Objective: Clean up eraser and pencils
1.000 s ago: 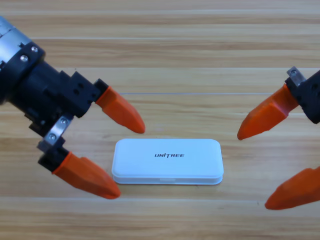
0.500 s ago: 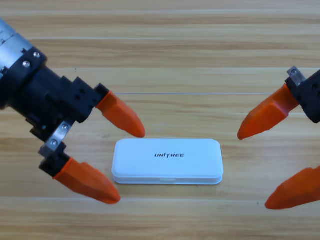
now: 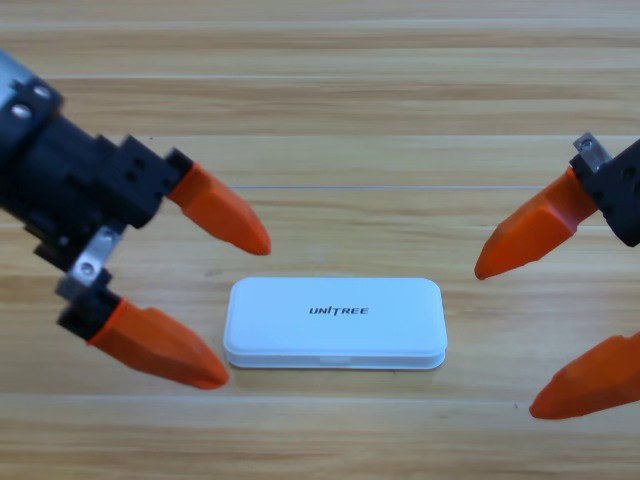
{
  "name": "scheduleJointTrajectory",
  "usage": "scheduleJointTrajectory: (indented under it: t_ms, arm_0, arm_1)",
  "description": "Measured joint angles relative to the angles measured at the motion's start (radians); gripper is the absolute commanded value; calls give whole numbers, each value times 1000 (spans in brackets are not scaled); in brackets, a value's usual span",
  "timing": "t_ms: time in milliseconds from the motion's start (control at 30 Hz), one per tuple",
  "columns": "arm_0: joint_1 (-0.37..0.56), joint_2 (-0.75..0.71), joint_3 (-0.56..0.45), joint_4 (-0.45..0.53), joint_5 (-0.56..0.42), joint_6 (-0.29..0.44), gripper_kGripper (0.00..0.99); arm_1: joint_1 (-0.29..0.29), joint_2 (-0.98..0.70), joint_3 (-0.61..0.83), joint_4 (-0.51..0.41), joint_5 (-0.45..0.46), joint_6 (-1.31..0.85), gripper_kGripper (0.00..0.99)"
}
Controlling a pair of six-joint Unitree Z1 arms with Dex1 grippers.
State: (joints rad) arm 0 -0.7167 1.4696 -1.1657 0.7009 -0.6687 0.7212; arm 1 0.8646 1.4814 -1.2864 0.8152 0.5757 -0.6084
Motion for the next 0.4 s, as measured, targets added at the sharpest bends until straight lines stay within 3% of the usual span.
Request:
scheduleJointTrajectory:
  t_ms: [400]
  arm_0:
    - [0, -12, 3, -6, 0, 1, 990]
  arm_1:
    - [0, 0, 0, 0, 0, 0, 930]
